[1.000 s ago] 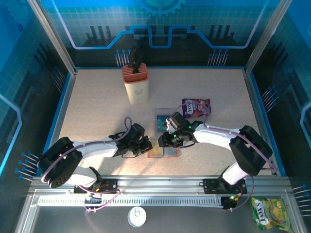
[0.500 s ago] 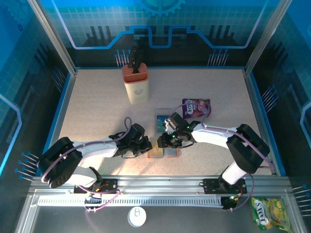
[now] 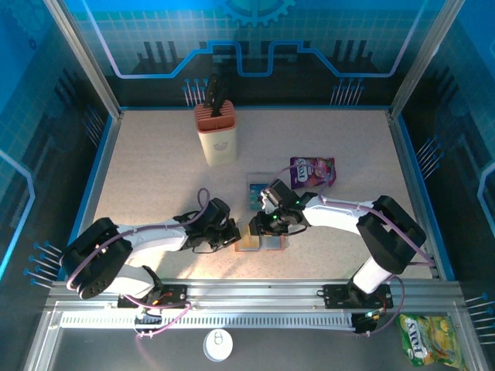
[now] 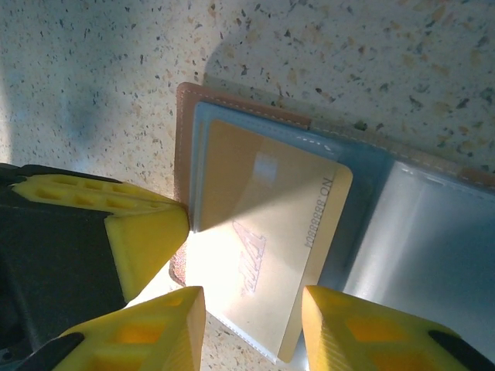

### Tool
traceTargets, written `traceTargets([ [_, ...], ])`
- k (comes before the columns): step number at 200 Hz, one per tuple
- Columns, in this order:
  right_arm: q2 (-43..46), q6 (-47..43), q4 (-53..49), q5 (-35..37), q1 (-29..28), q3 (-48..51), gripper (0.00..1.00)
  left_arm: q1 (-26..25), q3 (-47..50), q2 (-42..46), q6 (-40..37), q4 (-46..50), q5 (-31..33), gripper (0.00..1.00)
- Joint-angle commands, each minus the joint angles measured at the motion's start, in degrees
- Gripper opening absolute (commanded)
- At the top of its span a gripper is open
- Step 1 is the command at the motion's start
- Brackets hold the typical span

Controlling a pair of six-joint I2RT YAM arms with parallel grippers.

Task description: Take the credit cards out of the card holder

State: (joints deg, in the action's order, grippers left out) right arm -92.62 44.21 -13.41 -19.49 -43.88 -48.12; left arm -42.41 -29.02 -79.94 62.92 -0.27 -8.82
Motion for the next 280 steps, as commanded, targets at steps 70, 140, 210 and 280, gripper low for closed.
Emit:
traceTargets([
  [70,-2.4,1.5,2.6,-1.7,-0.9,-0.8,0.36,0.5,0.7,0.0,-0.8,2.1,0.5,0.0],
  [140,-2.7,-0.2,-0.6,0.9,-0.9,-1.1,0.36,0.4,0.8,1.1,-0.8,2.8,1.0,0.0],
  [210,0.1,-2.7,-6.3,4.0,-1.0,-4.0,0.36,0.4,-0.4,2.2,-1.1,3.6,1.1,0.0],
  [280,1.7,-2.1,-5.6,3.4,-1.0,-3.0,0.36,-0.3,-5.7,0.9,-3.1,4.4,-0.5,0.0],
])
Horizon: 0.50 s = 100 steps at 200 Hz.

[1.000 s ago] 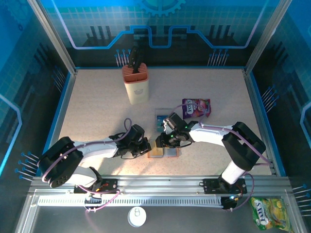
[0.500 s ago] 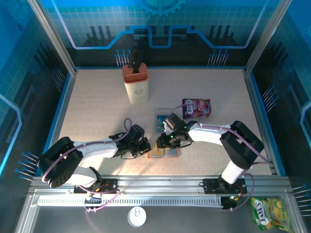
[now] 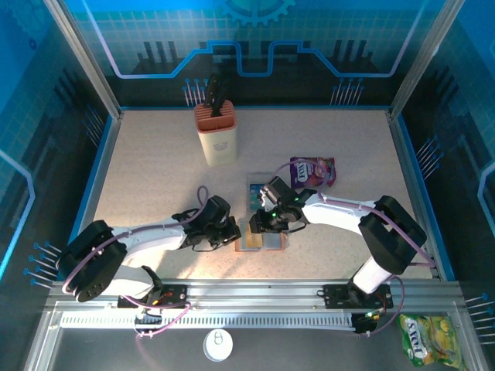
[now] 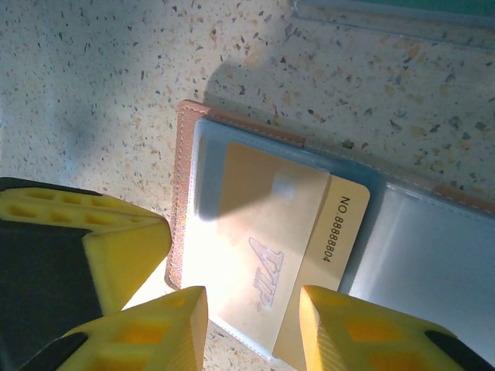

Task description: Take the credit cards out of the card holder

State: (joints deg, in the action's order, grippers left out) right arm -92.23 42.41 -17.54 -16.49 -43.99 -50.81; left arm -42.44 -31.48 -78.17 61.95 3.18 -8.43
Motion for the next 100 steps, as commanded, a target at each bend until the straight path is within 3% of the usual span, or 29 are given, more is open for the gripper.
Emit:
traceTargets([
  [1,1.4,-0.3,-1.4,0.4,-0.8,-0.3,0.36,-0.4,-3.3,-1.0,-2.2,0.9,-0.9,0.0],
  [62,0.9,-0.1,-0.9,-0.1,-0.7,-0.2,0.36,-0.8,-3.2,-5.9,-2.0,-2.9,-2.7,0.0],
  [100,-0.1,0.3,0.2,-0.8,-0.7,-0.3,0.37,-0.9,-2.6,-6.5,-2.4,-0.6,-1.7,0.0],
])
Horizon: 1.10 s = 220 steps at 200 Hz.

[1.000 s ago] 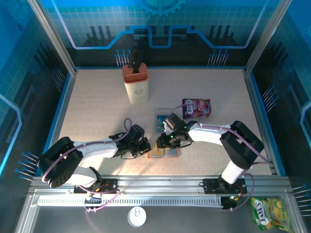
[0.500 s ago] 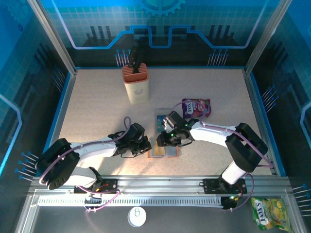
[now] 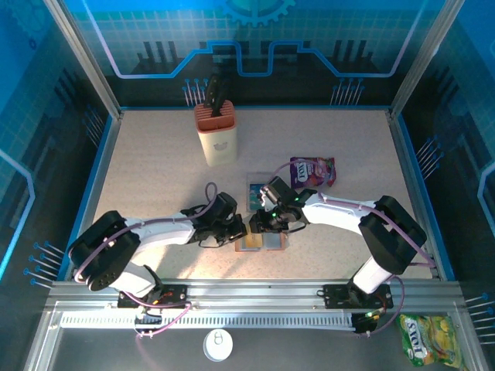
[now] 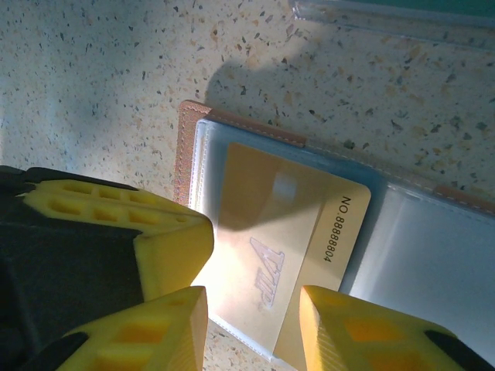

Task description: Take the credit cards out of the card holder

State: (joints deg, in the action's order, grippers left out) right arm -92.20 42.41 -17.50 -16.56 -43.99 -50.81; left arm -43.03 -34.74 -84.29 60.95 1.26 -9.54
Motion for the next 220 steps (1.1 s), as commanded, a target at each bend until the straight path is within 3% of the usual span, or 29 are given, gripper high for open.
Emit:
traceTargets([
  [1,-0.2,0.3,0.2,-0.8,-0.7,-0.3,0.37,-0.3,0.7,-0.4,-1.4,1.5,-0.5,0.0],
  [128,-3.7,2.1,4.8,-3.7,-0.7,1.6,0.36,-0.2,1.9,-1.0,-1.4,2.1,0.2,0.0],
  [220,-1.3,1.1,0.7,-0.8,-0.7,2.2,0.36,-0.2,2.1,-0.7,-1.2,2.1,0.3,0.0],
])
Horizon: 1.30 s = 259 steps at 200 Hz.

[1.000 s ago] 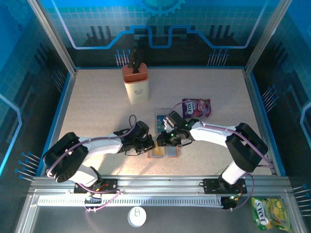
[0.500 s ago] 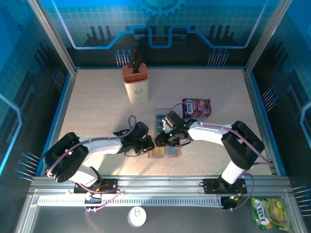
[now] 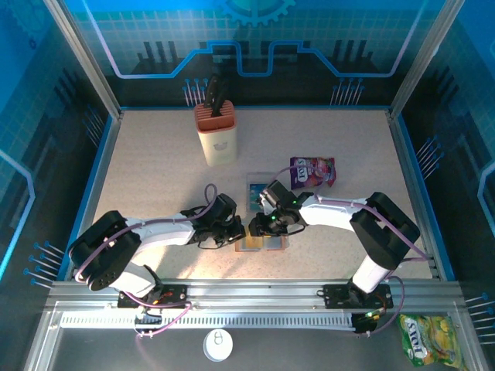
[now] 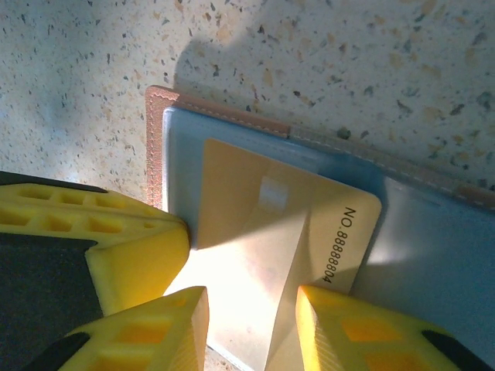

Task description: Take the credit cards out of the card holder

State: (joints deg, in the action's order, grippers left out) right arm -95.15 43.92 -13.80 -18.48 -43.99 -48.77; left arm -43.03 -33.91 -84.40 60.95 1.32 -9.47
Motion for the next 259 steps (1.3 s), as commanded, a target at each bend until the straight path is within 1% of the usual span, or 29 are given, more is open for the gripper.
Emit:
traceTargets([
  [1,1.7,-0.4,-3.0,1.2,-0.7,0.1,0.36,-0.2,1.1,-0.5,-1.2,2.1,0.2,0.0],
  [46,3.7,-0.5,-3.9,1.4,-0.7,-0.5,0.36,-0.2,0.6,0.0,-0.9,2.0,-0.7,0.0],
  [105,5.7,-0.5,-4.0,1.7,-0.4,0.5,0.36,-0.1,-2.5,0.8,-2.0,3.8,-1.5,0.0],
  [150,6.1,-0.1,-3.3,1.7,0.0,1.4,0.37,-0.5,-2.6,-0.4,-1.9,0.5,-3.5,0.0],
  [200,5.8,-0.2,-3.2,1.3,0.5,2.0,0.37,-0.5,-2.1,-2.2,-1.5,0.5,-3.7,0.0],
  [222,5.6,-0.1,-3.0,1.3,0.9,2.6,0.36,-0.5,-1.6,-1.8,-1.3,1.1,-2.8,0.0],
  [259,5.1,0.5,-1.0,-0.5,1.6,3.8,0.36,-0.5,-1.1,-1.9,-1.3,2.3,-2.0,0.0],
])
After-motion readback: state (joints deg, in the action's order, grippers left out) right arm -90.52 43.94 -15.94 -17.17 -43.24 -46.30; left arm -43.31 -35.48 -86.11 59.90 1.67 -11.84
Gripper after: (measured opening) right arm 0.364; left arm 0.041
